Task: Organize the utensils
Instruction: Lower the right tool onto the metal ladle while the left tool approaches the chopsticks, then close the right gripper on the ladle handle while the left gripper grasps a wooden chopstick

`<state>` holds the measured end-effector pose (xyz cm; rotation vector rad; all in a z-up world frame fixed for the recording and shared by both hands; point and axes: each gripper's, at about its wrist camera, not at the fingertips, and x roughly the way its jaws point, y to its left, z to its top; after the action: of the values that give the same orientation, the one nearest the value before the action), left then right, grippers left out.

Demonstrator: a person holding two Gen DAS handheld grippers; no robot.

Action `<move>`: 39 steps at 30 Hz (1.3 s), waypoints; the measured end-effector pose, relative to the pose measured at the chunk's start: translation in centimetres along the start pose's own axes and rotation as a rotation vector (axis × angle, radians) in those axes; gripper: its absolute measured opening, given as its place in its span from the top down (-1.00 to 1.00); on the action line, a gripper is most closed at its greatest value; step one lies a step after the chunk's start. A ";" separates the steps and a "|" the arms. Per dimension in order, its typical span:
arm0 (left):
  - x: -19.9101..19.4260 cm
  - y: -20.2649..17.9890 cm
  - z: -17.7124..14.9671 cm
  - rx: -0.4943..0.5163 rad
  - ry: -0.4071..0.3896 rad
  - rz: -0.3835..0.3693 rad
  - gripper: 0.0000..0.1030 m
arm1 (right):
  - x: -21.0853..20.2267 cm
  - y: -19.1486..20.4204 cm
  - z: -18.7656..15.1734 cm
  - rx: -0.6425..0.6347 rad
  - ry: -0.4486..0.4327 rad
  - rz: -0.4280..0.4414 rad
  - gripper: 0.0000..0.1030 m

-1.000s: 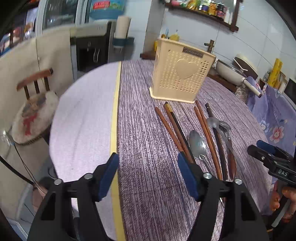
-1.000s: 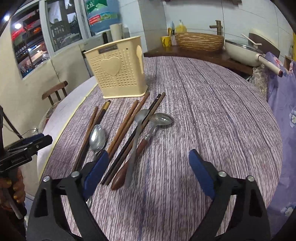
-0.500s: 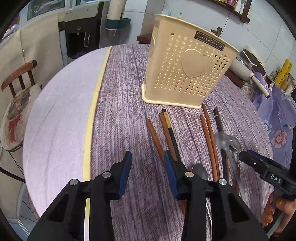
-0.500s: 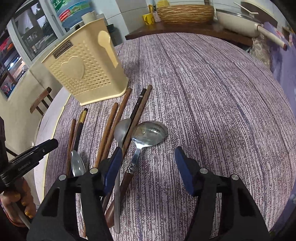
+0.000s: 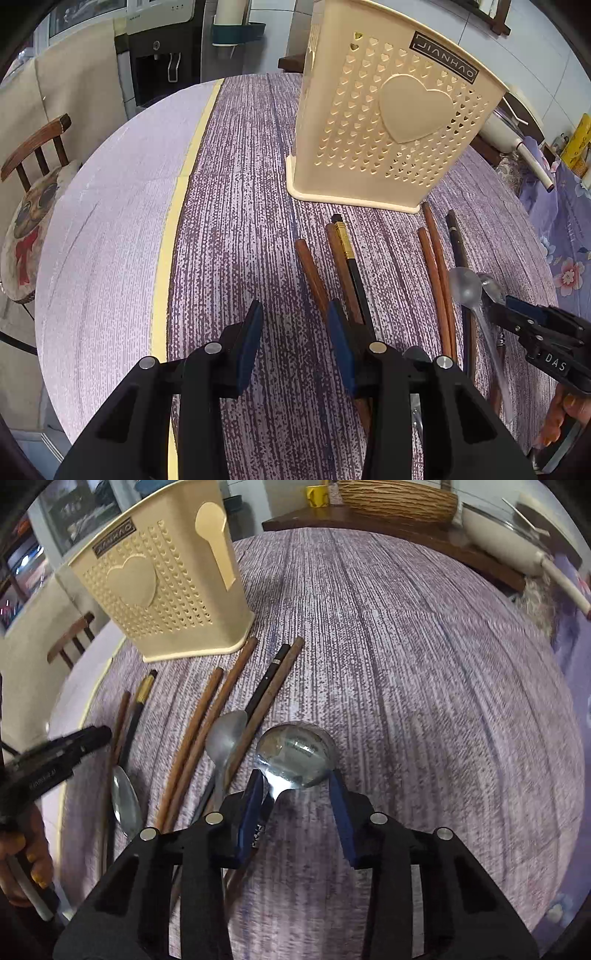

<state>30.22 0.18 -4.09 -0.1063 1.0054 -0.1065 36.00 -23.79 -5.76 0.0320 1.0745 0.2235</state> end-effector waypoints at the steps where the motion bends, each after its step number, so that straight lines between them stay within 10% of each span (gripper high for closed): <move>1: 0.1 -0.1 0.1 0.000 0.001 0.001 0.28 | 0.0 0.0 0.1 -0.031 0.006 -0.016 0.32; 10: 0.7 0.1 1.2 -0.001 0.017 0.008 0.37 | -0.4 -1.3 0.3 -0.149 0.022 -0.094 0.45; 14: 1.0 -0.1 1.7 -0.007 0.033 -0.004 0.39 | -0.5 -2.3 0.2 -0.109 0.006 -0.115 -0.07; 21: 1.7 -0.4 2.7 -0.027 0.066 -0.018 0.39 | -0.1 -4.3 0.8 0.056 0.029 0.020 -0.07; 39: 2.7 -2.4 3.2 0.068 0.100 0.102 0.45 | 2.5 -1.3 3.2 0.033 0.075 -0.099 -0.06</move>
<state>34.28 -2.40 -4.37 0.0129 1.1038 -0.0531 40.15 -24.28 -6.60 0.0002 1.1515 0.1183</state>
